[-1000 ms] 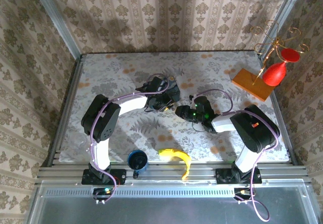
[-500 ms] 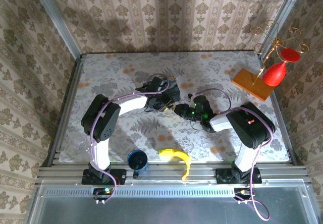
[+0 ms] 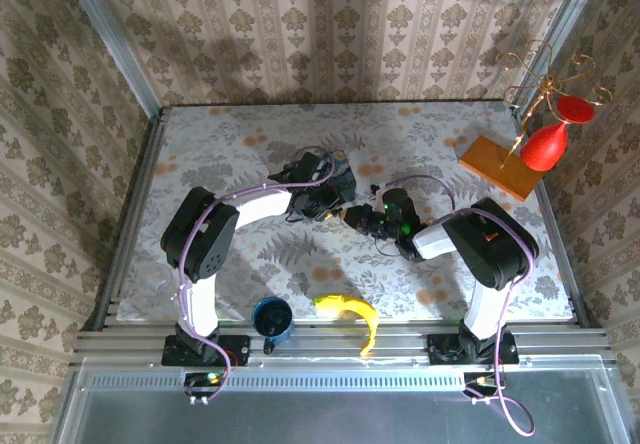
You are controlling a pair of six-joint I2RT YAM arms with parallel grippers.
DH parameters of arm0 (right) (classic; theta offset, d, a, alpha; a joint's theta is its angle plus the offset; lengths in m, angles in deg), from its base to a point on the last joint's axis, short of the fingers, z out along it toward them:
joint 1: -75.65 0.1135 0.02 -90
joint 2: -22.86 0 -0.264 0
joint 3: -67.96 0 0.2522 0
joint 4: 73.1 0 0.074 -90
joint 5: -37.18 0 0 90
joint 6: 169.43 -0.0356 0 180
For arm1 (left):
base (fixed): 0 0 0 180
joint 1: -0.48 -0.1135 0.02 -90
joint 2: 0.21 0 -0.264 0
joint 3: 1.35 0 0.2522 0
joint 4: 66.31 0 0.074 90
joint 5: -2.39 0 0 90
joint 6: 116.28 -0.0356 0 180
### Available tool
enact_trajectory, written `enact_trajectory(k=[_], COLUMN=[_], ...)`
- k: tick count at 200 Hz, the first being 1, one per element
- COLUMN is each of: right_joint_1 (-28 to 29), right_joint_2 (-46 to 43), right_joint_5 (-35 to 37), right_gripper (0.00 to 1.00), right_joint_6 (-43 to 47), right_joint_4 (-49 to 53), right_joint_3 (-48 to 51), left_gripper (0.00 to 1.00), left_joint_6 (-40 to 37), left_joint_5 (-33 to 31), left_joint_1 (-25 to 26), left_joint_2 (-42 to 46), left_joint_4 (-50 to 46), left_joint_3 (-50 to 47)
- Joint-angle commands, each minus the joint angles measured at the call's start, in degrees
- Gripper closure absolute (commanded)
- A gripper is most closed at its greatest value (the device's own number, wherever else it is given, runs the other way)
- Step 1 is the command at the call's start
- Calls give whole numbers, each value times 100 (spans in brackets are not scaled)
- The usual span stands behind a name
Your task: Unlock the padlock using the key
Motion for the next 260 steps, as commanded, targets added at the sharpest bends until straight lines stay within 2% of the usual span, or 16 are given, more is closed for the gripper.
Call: enact_trajectory(k=[1,54,90,172,260], right_joint_1=[37,42,69,73,91], right_joint_2=[269,1284,1245,1308,1355], right_joint_5=[-39,-100,19,444,365], right_gripper=[100,100,100,100,100], right_joint_6=[-313,-1491,-1753,-3834,-4831], right_joint_4=[-794,-2716,-2701,-2734,-2791], right_joint_3=[-145,-337,-334,-150,-403], left_gripper=[100,100,100,100,100], left_joint_6=[238,86,120,175,225], left_joint_5=[731,863,831,869,910], left_joint_1=[138,360,323,303,289], left_joint_2=[-84,-292,-206,-51,22], left_joint_4=[-337,-523,-408,43,241], left_joint_3=[-77,262,155,-5,-91])
